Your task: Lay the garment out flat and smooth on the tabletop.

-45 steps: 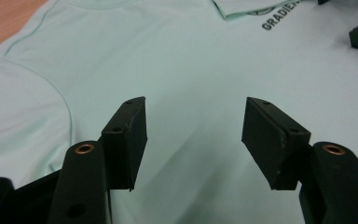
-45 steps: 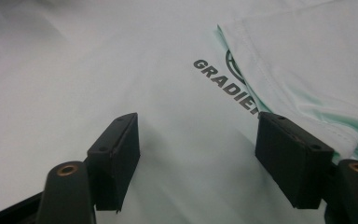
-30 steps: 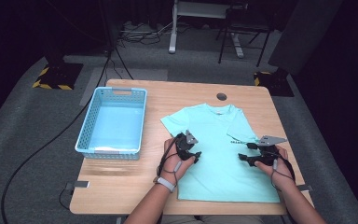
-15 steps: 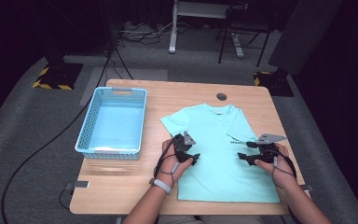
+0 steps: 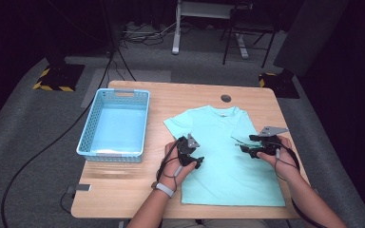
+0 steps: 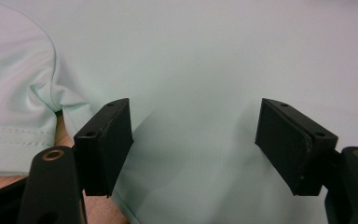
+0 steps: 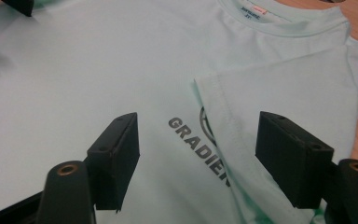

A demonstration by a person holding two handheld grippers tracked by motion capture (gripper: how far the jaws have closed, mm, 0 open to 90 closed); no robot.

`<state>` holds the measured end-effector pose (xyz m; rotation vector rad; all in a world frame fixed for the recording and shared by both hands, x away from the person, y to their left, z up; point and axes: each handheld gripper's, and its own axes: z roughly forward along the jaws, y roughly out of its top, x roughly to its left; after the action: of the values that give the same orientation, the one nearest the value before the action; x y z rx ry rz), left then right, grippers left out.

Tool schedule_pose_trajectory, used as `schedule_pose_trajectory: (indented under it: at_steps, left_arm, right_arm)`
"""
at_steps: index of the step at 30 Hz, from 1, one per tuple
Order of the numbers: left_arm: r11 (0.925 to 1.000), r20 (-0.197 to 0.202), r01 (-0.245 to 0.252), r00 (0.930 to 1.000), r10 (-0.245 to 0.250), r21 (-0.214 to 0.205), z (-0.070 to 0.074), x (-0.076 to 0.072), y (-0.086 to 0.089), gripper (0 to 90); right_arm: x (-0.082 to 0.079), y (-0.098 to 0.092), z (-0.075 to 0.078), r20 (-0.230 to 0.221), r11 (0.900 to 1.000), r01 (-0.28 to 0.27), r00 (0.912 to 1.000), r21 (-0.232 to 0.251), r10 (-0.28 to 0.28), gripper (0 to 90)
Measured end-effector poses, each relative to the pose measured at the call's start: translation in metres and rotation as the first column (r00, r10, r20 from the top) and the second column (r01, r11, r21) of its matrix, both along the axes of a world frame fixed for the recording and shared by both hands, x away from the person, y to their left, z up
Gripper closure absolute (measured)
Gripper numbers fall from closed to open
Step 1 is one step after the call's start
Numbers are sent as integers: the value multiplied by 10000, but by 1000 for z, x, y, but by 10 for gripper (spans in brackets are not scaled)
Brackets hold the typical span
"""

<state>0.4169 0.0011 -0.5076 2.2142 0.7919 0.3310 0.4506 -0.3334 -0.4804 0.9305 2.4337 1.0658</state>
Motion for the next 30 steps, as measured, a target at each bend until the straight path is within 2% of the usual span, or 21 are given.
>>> schedule_pose_trajectory:
  at_steps: [12,19,23,30]
  left_arm:
    - [10000,-7,1,10000,-1,-3,0,0,0,269]
    - [10000,-6,1,10000,-1,-3,0,0,0,269]
    - [10000,-6,2,10000,-2,-2,0,0,0,269]
    - [10000,-5,4,10000,-4,-3,0,0,0,269]
  right_arm:
    - [29,5,-2,28,9994,93,10000,-338,-92,389]
    - [40,15,-10,-51,9989,-85,10000,-466,83,470]
    - [44,23,-12,-154,9996,-183,9997,-193,180,474]
    - [52,37,-17,-298,9986,-333,9990,-423,321,540]
